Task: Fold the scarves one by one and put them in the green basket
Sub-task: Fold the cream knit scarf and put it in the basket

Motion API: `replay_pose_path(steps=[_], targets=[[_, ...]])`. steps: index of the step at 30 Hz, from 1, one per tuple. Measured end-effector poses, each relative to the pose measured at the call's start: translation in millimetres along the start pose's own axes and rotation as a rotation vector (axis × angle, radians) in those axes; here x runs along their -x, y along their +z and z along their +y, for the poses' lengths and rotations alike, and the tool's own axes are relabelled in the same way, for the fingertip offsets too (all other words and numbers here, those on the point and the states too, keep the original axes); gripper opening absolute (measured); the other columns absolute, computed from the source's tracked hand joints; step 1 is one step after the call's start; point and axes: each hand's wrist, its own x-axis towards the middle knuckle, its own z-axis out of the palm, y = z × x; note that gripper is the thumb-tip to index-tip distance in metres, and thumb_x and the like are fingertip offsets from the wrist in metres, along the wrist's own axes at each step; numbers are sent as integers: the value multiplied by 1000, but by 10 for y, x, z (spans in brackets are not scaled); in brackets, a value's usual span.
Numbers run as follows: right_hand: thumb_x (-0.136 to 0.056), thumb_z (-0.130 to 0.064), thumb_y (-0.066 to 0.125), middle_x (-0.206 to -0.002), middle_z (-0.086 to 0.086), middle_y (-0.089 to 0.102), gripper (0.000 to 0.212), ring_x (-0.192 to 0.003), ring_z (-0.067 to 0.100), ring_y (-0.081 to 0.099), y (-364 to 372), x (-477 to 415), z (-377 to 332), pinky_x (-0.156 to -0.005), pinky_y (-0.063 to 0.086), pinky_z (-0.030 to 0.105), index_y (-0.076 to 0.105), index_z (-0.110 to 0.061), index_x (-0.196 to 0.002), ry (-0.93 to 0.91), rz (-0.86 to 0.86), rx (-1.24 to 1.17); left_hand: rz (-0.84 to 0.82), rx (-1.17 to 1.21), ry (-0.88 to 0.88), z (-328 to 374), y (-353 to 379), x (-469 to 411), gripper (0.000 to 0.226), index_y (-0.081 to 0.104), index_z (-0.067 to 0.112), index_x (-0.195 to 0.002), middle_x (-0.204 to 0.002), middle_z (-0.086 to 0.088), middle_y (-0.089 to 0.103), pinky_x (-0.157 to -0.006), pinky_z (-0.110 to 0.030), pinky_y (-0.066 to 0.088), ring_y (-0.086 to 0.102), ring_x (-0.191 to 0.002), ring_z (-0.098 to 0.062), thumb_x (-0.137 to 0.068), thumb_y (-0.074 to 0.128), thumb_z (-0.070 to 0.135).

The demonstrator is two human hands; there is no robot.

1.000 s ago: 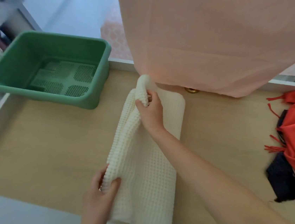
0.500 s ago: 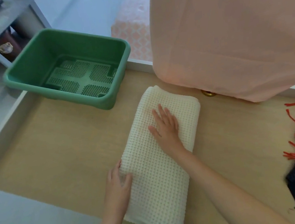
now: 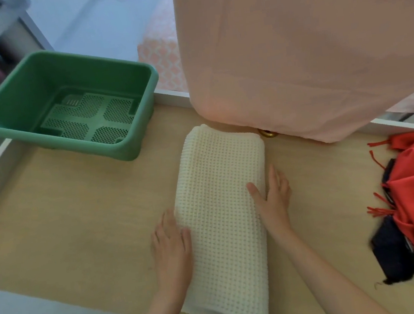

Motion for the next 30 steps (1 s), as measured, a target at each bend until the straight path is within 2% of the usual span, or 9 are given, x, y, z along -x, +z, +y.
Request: replay_pose_path(steps=[4, 8, 15, 17, 20, 22, 25, 27, 30], targets=[[-94, -60, 27, -154, -10, -31, 72, -140, 8, -30, 63, 261, 97, -114, -16, 32, -16, -38, -148, -308, -190, 363, -26, -192, 409, 32, 81, -199, 55, 8, 28, -154, -162, 5, -1, -119, -38, -5, -4, -149, -13, -101, 20, 40], [-95, -61, 19, -153, -7, -33, 69, -139, 14, -33, 259, 369, 331, -116, -16, 39, -15, -33, -149, -382, -252, 609, -192, -370, 463, -220, 237, -340, 62, -1, 31, -154, -159, 11, -18, -117, -34, -14, -15, -147, -10, -98, 9, 56], [-93, -62, 21, -152, -9, -35, 72, -137, 11, -37, 191, 317, 298, -117, -16, 41, -13, -34, -149, -362, -350, 532, -256, -364, 461, -233, 179, -420, 72, -2, 33, -153, -158, 13, -22, -114, -36, -20, -23, -144, -8, -90, -2, 69], [-92, -61, 26, -152, -14, -32, 72, -138, 7, -34, 13, 434, 299, -116, -13, 37, -8, -36, -150, -383, -427, 430, -267, -335, 519, -242, 63, -304, 69, 3, 33, -153, -160, 10, -16, -115, -38, -18, -19, -146, -12, -93, 5, 67], [-91, -60, 41, -152, -23, -27, 71, -139, -1, -26, -253, 884, 436, -114, -9, 27, 2, -43, -149, -368, -547, 317, -349, -239, 575, -436, -137, 22, 62, 11, 48, -149, -161, 13, -6, -119, -45, -5, -13, -148, -15, -93, 23, 69], [-87, -56, 54, -152, -25, -22, 75, -138, -10, -18, -329, 1283, 565, -115, -1, 20, 8, -50, -146, -209, -577, 137, -415, -92, 431, -581, -258, 269, 64, 13, 61, -143, -159, 17, -8, -117, -38, 2, -13, -146, -7, -84, 33, 77], [-76, -57, 68, -152, -18, 18, 81, -131, -20, 21, -288, 1681, 664, -107, 28, 10, 17, -53, -139, 114, -462, -242, -461, 201, 77, -665, -331, 489, 71, 15, 66, -137, -154, 23, 13, -116, -30, 17, 12, -140, 5, -75, 47, 79], [-74, -50, 74, -143, -18, 39, 81, -120, -14, 45, -205, 1764, 649, -92, 41, 8, 19, -56, -134, 267, -434, -397, -418, 340, -66, -637, -320, 483, 77, 19, 65, -132, -144, 28, 31, -113, -36, 31, 33, -132, 1, -67, 55, 80], [-76, -43, 74, -143, -17, 41, 87, -123, -3, 47, -89, 1754, 584, -97, 44, 19, 14, -56, -138, 281, -380, -400, -421, 459, -231, -529, -311, 386, 90, 18, 51, -143, -145, 5, 44, -103, -40, 44, 50, -124, -16, -71, 70, 62]])
